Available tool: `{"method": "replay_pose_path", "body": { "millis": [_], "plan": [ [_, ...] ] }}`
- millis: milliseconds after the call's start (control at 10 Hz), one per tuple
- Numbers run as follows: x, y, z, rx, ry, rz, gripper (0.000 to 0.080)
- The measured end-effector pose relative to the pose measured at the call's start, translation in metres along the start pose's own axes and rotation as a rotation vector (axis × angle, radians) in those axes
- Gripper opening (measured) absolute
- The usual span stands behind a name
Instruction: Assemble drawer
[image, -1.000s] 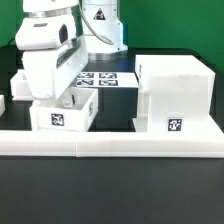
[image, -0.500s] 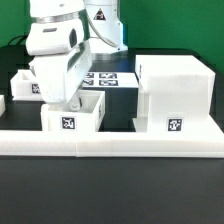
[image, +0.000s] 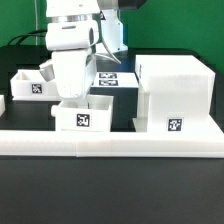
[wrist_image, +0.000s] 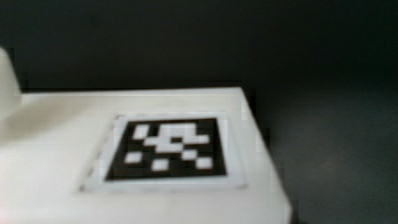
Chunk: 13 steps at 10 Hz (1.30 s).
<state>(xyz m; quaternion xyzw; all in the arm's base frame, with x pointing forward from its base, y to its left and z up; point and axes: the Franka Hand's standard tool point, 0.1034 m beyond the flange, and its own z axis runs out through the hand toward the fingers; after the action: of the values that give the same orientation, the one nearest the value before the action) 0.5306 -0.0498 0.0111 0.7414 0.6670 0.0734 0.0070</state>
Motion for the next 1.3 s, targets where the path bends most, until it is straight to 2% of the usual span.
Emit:
{"method": "replay_pose_path", "body": {
  "millis": [100,200,300,400,500,600,700,800,1100,1300],
  "plan": [
    [0.0,0.0,0.0,0.0,0.0,0.007,0.0041],
    [0.01,0.0,0.001,0.002,-0.003,0.033,0.0041],
    [0.02,0.002,0.002,0.01,-0.007,0.025,0.0041],
    [0.028,0.004,0.001,0.029,-0.01,0.011,0.0041],
    [0.026,0.007,-0.002,0.054,-0.012,0.013,0.0041],
    [0.024,0.008,-0.002,0.05,-0.012,0.018,0.0041],
    [0.025,0.007,0.0,0.055,-0.012,0.016,0.0041],
    [0.025,0.005,0.001,0.072,-0.011,0.014,0.0041],
    [0.026,0.006,0.001,0.071,-0.01,0.014,0.0041],
    [0.033,0.006,0.002,0.084,-0.004,0.004,0.0041]
  ]
}}
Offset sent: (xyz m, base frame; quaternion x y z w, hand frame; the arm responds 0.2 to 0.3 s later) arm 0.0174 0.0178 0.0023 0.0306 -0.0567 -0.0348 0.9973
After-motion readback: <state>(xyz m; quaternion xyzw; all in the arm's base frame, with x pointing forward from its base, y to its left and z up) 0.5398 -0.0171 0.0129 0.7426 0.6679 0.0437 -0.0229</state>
